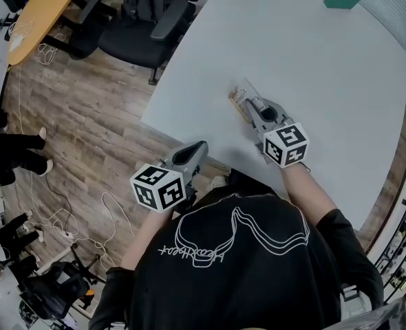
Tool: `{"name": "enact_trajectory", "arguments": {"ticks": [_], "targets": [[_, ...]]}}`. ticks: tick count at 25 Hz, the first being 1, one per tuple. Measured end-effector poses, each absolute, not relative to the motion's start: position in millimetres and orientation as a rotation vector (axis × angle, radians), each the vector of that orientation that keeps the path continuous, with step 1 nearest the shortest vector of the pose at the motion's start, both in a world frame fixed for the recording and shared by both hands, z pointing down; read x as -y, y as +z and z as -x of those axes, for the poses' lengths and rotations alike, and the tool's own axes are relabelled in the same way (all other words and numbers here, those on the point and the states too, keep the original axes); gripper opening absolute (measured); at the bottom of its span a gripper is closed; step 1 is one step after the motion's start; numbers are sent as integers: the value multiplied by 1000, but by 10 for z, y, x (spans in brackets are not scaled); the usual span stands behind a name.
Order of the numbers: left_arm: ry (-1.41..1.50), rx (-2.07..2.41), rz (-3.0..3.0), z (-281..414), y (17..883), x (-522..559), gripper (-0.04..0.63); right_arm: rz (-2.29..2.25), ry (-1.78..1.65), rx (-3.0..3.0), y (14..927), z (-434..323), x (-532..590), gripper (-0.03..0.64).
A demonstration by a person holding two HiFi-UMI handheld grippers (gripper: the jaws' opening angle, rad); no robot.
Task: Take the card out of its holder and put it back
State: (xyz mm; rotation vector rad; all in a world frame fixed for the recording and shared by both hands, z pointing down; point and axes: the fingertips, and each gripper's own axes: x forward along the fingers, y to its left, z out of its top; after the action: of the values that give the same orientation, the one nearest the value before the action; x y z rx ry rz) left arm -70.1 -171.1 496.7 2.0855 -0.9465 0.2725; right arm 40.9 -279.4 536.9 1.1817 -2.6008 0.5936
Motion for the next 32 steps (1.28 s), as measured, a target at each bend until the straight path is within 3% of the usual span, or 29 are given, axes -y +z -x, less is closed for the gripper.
{"name": "enact_trajectory", "arguments": {"ticks": [32], "targets": [[186,887,-2184,796,4596,1481,12,-1313,408,2651,4625,-496,2647,23]]}}
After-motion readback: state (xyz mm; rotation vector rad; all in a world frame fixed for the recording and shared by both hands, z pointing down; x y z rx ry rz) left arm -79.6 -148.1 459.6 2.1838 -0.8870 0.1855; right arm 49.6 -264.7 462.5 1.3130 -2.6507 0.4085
